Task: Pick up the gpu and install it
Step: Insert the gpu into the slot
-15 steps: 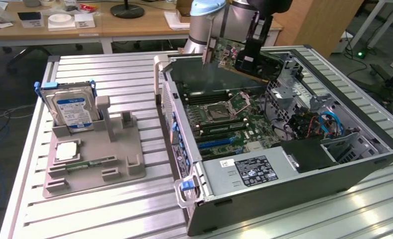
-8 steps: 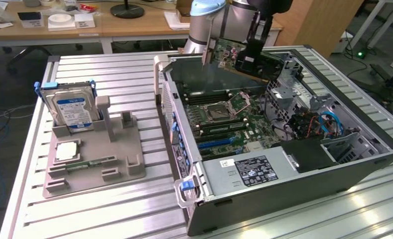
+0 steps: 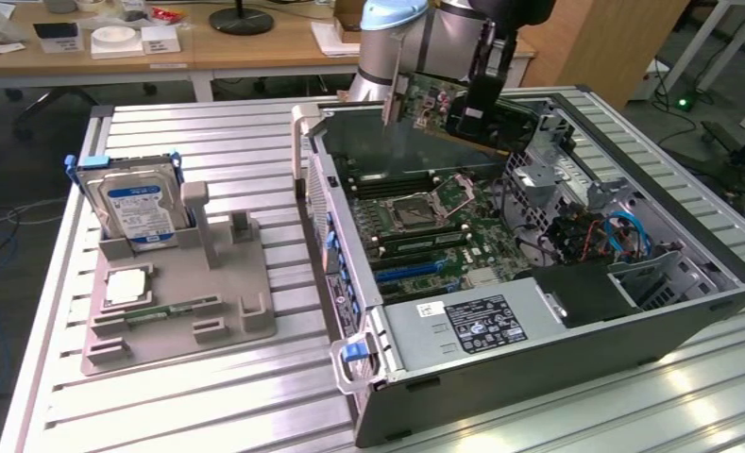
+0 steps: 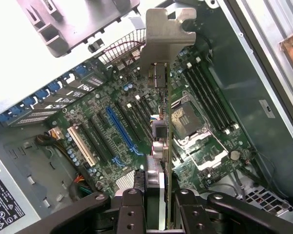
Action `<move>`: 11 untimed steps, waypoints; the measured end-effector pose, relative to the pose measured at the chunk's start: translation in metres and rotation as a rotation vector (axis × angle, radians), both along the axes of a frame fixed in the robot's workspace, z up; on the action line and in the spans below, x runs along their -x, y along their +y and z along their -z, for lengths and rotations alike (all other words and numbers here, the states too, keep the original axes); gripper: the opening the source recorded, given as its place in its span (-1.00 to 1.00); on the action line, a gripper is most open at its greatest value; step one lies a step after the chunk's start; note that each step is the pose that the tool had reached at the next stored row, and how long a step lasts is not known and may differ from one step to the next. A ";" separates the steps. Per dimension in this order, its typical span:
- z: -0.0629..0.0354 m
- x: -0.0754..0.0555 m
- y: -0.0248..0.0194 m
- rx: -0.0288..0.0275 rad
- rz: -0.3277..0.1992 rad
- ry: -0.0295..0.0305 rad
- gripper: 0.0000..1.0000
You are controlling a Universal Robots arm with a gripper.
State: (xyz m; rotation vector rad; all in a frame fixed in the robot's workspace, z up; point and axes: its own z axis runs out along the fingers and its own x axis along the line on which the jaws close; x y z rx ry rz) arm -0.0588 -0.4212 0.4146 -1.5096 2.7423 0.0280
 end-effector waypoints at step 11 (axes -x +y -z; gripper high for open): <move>0.0000 0.000 -0.0007 -0.0001 -0.051 0.0000 -0.44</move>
